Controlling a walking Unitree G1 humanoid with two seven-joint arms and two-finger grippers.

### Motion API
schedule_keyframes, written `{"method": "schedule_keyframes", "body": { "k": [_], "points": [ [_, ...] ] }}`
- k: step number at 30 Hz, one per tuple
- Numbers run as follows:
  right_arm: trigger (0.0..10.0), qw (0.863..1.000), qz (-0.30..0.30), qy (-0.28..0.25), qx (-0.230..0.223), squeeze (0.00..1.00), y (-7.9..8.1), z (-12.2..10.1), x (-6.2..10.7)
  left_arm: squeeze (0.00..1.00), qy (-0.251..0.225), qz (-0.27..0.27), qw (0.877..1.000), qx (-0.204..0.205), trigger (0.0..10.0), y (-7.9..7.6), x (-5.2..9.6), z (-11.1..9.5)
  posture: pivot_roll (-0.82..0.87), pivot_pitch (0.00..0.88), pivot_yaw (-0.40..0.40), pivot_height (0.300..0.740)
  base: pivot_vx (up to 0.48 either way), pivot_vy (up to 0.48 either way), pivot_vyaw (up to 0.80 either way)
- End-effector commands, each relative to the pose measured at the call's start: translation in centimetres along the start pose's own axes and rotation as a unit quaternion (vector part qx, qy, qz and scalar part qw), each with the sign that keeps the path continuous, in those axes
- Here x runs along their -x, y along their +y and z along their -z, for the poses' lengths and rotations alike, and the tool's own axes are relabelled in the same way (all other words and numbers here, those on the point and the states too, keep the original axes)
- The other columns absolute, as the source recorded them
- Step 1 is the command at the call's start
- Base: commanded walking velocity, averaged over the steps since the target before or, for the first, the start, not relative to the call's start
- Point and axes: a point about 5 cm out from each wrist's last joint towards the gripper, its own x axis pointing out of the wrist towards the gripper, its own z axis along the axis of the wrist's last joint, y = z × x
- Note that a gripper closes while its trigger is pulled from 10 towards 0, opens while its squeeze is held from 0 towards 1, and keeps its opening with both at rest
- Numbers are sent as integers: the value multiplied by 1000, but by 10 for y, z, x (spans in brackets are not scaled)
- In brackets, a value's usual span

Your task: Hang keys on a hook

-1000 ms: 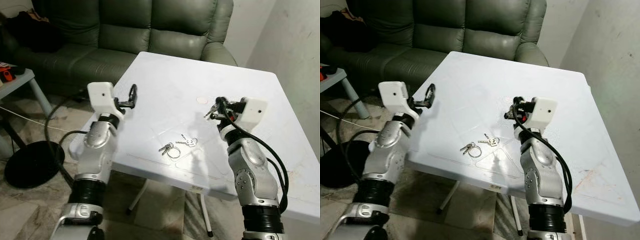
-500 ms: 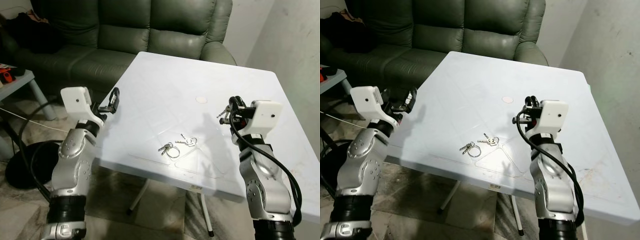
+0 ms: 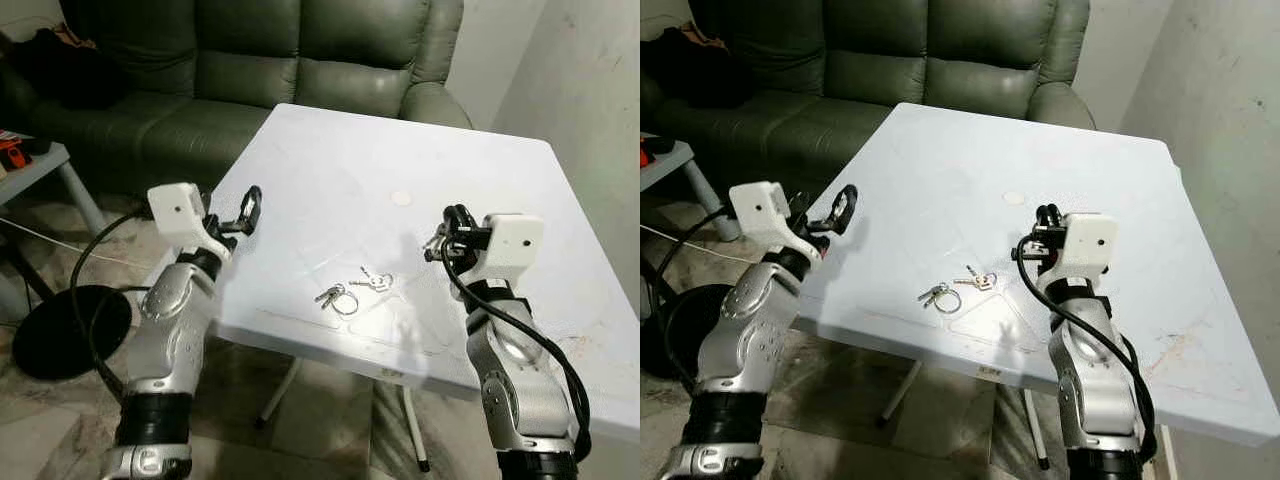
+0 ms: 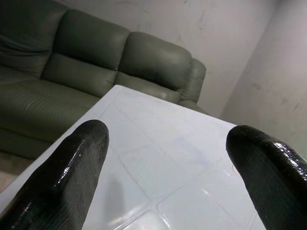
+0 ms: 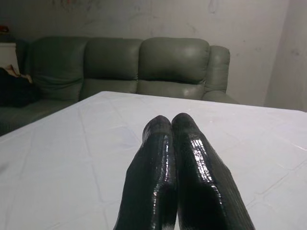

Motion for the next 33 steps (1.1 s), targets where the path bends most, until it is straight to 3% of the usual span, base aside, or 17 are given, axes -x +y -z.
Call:
{"method": "schedule_keyframes", "body": {
  "k": [1, 8, 22, 33],
  "points": [
    [10000, 1000, 6, -1, 8, 0, -3, -1, -3, 0, 8, 9, 1000, -11, 10000, -2, -3, 1, -85, 0, -35, 740, 0, 0, 0],
    [10000, 1000, 17, 10, 13, 0, -8, 2, -4, 0, 5, -3, 1000, -12, 10000, 5, -6, -2, -82, 0, -36, 740, 0, 0, 0],
    [10000, 1000, 8, 20, 16, 0, -5, 6, -6, 0, 8, -14, 1000, -9, 10000, 7, -4, 1, -70, 0, -43, 740, 0, 0, 0],
    [10000, 999, 9, 35, 12, 0, -5, 10, -6, 0, 12, -17, 1000, -6, 10000, 7, -4, 1, -66, 0, -43, 740, 0, 434, -631]
  ]
}}
